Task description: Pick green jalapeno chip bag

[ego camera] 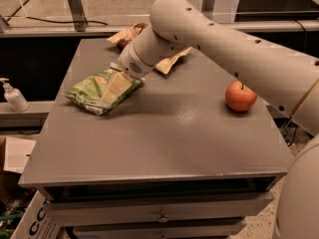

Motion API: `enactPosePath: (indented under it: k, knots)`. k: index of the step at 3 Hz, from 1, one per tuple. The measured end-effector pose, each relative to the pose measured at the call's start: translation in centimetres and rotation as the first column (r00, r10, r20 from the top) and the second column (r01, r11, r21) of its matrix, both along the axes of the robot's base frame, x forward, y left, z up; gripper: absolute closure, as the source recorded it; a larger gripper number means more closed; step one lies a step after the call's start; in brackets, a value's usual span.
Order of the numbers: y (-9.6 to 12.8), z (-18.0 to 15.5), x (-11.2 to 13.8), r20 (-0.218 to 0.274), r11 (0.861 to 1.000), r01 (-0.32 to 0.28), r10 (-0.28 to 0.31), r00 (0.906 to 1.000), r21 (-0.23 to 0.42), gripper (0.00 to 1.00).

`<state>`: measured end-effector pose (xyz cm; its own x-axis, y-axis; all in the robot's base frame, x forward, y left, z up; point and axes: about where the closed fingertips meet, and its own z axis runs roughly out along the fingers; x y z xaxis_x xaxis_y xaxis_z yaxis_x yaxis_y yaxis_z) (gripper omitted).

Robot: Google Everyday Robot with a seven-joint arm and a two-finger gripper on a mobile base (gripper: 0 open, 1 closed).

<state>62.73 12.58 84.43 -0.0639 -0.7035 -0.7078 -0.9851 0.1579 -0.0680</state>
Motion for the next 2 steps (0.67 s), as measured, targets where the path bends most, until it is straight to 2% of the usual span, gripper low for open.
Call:
enactPosePath:
  k: [1, 2]
  knots:
    - [0.81, -1.33, -0.08, -0.023, 1.000, -0.005, 0.005, 0.9997, -0.006, 0.22]
    - [0.97, -1.83, -0.04, -0.033, 1.000, -0.001, 0.001, 0.9995, -0.009, 0.45]
